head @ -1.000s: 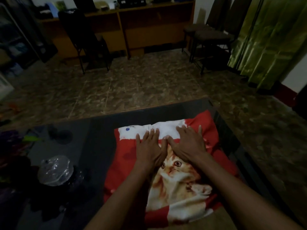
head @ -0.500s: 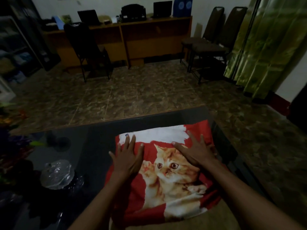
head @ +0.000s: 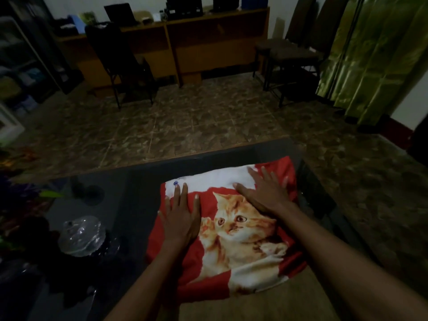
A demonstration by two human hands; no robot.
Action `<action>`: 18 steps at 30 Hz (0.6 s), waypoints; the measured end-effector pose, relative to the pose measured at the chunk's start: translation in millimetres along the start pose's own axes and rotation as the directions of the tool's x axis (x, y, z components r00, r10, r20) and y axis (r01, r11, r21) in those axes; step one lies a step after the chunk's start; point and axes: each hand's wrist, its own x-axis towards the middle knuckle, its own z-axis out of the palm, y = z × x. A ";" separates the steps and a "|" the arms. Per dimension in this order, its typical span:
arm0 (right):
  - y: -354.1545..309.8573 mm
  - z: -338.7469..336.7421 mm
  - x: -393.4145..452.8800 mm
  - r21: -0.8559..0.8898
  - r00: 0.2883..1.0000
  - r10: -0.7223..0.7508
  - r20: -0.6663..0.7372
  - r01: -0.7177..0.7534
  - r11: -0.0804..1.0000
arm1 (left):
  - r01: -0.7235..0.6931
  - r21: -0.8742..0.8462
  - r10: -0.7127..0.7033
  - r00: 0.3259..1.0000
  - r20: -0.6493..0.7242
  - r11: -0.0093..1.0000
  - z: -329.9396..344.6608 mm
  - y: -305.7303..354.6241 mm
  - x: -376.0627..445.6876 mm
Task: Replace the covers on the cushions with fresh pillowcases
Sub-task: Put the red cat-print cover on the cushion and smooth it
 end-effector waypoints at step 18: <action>63.1 -13.0 -158.1 0.279 0.958 -0.084 -0.273 0.162 0.947 | -0.346 0.130 0.340 0.938 0.068 0.929 -33.5 54.6 -30.9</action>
